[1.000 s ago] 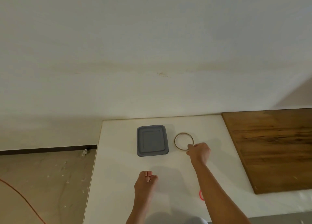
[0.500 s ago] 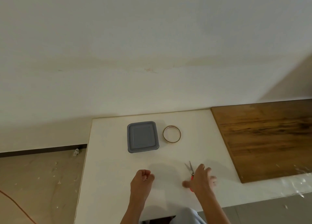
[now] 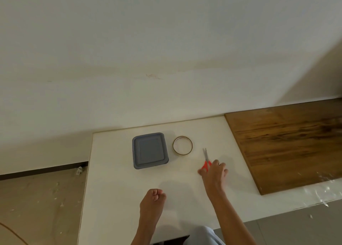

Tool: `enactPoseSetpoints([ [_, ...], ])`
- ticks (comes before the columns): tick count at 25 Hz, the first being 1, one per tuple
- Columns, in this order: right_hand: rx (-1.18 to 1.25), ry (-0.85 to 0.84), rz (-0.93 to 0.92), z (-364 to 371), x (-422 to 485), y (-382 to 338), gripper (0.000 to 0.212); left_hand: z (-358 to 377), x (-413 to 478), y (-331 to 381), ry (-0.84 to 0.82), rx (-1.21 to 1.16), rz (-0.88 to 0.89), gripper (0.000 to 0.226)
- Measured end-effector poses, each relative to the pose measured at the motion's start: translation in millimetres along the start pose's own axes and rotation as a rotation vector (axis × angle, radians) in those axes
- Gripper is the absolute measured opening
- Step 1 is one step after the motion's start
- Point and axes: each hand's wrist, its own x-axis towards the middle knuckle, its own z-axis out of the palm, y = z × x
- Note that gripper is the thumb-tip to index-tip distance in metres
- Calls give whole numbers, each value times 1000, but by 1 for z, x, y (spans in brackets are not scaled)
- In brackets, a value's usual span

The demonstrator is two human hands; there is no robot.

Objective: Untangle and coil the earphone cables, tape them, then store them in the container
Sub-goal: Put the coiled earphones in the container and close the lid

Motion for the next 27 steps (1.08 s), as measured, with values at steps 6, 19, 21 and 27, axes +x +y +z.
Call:
enactPoseSetpoints([
  [6,53,48,-73,-2,47,-21,52,14,5,1,0,-28,-74,4],
  [19,30,96,-120,12,57,-17,54,1,-5,20,18,-15,-41,9],
  [21,48,90,-111,11,57,-18,51,-1,-7,24,23,-26,-33,8],
  [27,86,97,-49,14,56,-20,45,-6,-12,31,26,-46,-15,18],
])
